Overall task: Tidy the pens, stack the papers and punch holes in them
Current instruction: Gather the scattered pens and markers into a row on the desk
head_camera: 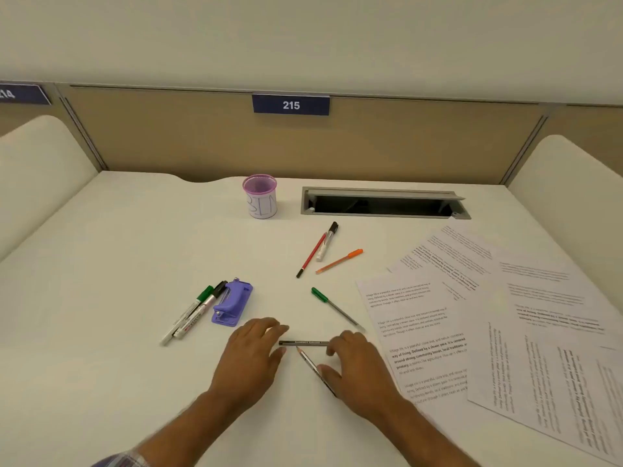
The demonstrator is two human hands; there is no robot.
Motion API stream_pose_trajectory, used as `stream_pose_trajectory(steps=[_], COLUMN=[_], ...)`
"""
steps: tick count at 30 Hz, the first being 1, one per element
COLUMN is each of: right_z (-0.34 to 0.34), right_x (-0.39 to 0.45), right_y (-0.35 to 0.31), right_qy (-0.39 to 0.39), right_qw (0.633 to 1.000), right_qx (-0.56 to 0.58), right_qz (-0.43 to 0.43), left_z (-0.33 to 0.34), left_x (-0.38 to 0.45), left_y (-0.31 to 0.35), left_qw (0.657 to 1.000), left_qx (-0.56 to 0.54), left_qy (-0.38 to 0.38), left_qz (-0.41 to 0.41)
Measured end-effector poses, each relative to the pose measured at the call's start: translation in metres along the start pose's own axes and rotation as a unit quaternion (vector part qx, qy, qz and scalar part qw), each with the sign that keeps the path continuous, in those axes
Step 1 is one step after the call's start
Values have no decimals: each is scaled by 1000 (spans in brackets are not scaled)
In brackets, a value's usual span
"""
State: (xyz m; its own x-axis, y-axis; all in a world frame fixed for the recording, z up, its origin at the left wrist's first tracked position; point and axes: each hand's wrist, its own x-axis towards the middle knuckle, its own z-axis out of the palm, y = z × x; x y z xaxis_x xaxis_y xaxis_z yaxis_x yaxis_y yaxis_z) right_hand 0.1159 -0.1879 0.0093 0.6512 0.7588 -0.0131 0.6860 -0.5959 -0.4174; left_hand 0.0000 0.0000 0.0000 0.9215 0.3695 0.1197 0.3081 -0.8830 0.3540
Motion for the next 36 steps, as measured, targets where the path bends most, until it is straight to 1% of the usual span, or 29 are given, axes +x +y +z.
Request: stream_pose_trajectory(steps=[2,4,9,15,19,23,26,28,30,32,34,36], right_z=[4,8,3,-8,-12,-15,-17,-17,-17,-16,-17,-18], right_x=[-2,-4,-2,1,0,3,7,9,10,12,14,15], right_y=[-3,-4,0,8,16,20,18,15,12,8,2,-5], right_qy=[-41,-58,-51,-52,-35,-14,2,13,28,43,48,47], right_qw=[999,998,998,997,998,998,996,991,979,953,911,869], right_qx=[17,19,9,-43,-25,-12,19,62,137,235,339,418], right_qz=[2,14,38,40,50,63,89,115,146,188,231,261], left_z=[2,5,18,26,24,21,18,16,12,6,1,-5], left_x=[7,12,20,23,23,23,23,24,26,28,26,23], left_y=[5,12,16,16,15,15,15,16,19,24,30,38], left_qw=[1000,999,999,998,998,996,991,984,974,959,922,883], left_qx=[-8,-1,-5,8,12,13,11,-4,-47,-130,-256,-339], left_qy=[2,-5,-22,-49,-64,-84,-124,-160,-185,-190,-193,-203], left_qz=[19,33,43,40,27,-9,-53,-83,-118,-164,-218,-252])
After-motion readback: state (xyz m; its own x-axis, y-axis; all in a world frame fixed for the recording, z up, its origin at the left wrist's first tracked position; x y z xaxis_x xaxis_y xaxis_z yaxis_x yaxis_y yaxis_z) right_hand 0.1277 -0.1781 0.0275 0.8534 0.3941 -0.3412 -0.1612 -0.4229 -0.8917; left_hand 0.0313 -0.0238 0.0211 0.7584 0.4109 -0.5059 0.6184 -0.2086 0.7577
